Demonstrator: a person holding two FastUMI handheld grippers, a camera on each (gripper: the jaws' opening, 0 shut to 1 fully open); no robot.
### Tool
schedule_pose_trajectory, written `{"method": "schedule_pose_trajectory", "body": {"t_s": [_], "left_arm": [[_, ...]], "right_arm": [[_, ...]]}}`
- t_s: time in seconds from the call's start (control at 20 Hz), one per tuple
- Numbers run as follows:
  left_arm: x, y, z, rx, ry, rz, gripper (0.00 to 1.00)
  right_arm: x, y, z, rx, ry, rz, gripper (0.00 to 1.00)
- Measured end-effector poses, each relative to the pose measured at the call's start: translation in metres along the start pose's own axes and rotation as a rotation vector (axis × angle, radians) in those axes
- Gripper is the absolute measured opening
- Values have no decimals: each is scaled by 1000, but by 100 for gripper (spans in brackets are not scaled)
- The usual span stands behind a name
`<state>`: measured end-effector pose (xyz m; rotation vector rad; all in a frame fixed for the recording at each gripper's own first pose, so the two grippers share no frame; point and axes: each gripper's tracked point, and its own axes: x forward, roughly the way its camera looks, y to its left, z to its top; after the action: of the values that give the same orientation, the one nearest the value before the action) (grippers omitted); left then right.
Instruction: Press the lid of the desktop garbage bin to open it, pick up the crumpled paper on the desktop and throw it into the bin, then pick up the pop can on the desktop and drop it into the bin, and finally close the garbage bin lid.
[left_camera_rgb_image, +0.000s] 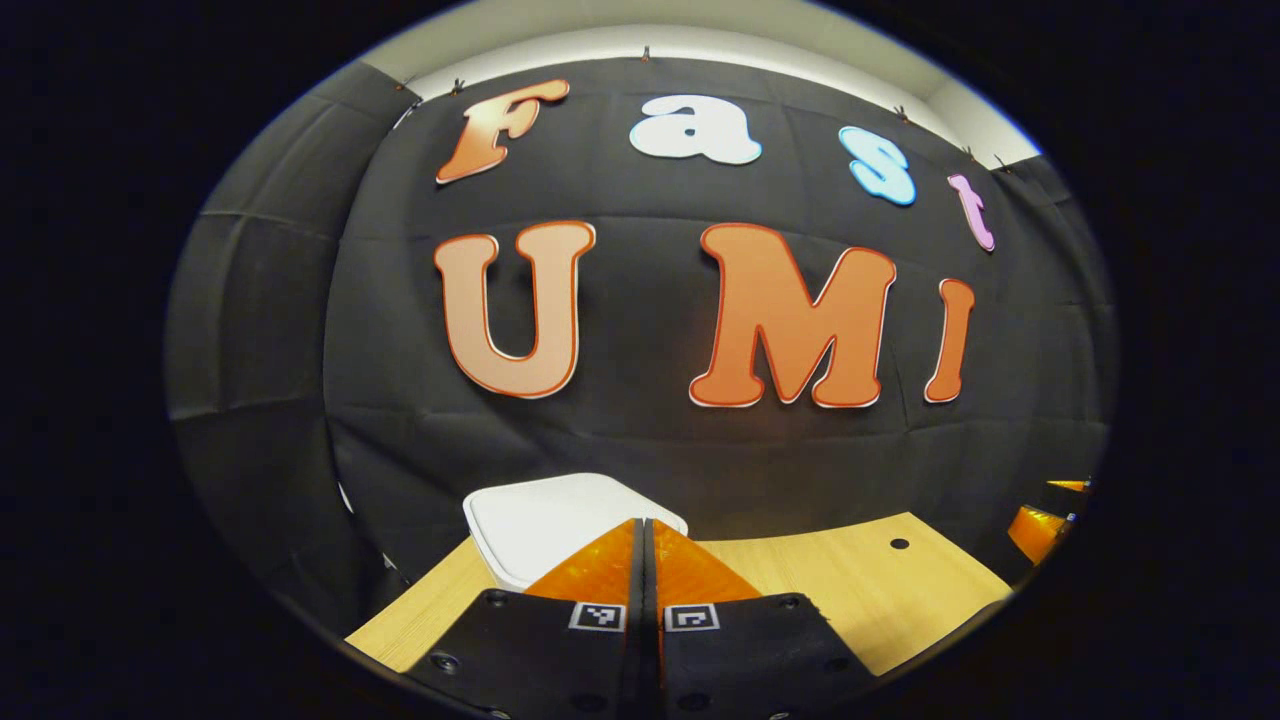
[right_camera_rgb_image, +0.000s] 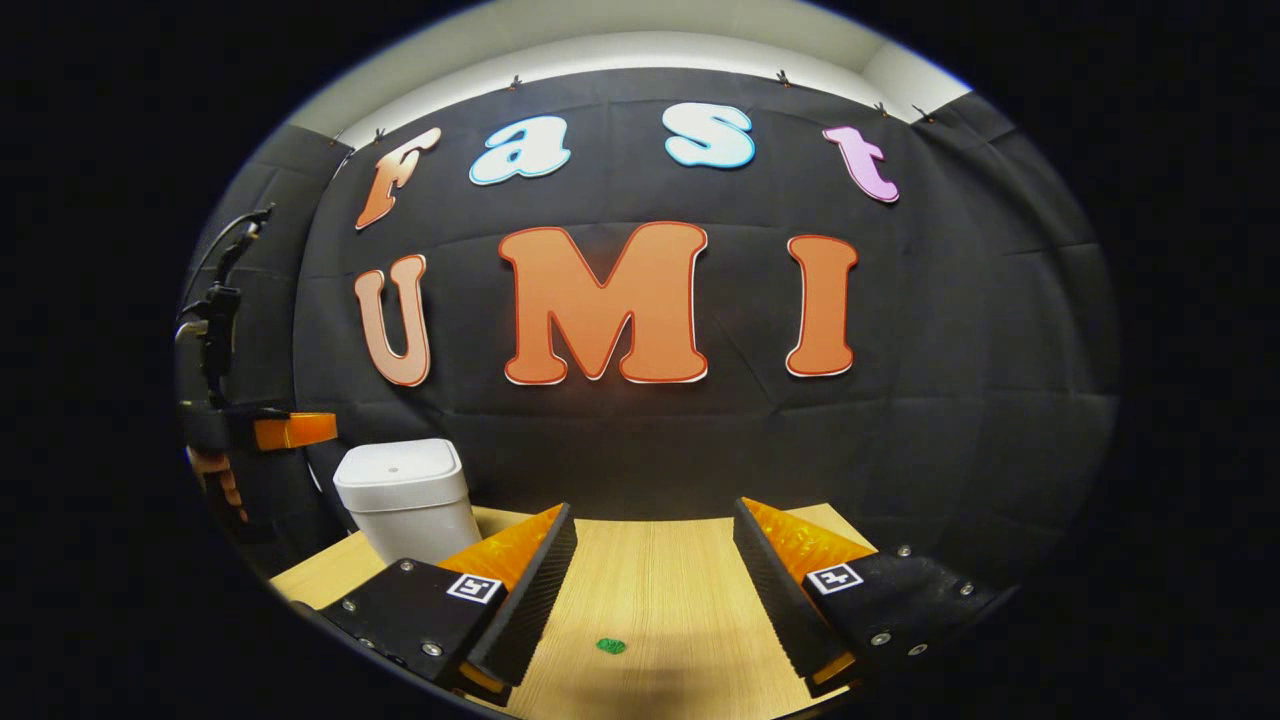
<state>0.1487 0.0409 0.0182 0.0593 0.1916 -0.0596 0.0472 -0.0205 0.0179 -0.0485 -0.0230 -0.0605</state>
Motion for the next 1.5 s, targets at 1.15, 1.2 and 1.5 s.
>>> {"method": "schedule_pose_trajectory", "body": {"t_s": [1.15, 1.2, 1.5], "left_arm": [[92, 38, -87, 7, 273, -6, 0], [91, 37, -89, 8, 277, -6, 0], [89, 37, -81, 6, 240, -2, 0]], "right_arm": [[3, -11, 7, 71, 23, -18, 95], [3, -10, 4, 73, 26, -17, 95], [-3, -14, 6, 72, 30, -27, 95]]}}
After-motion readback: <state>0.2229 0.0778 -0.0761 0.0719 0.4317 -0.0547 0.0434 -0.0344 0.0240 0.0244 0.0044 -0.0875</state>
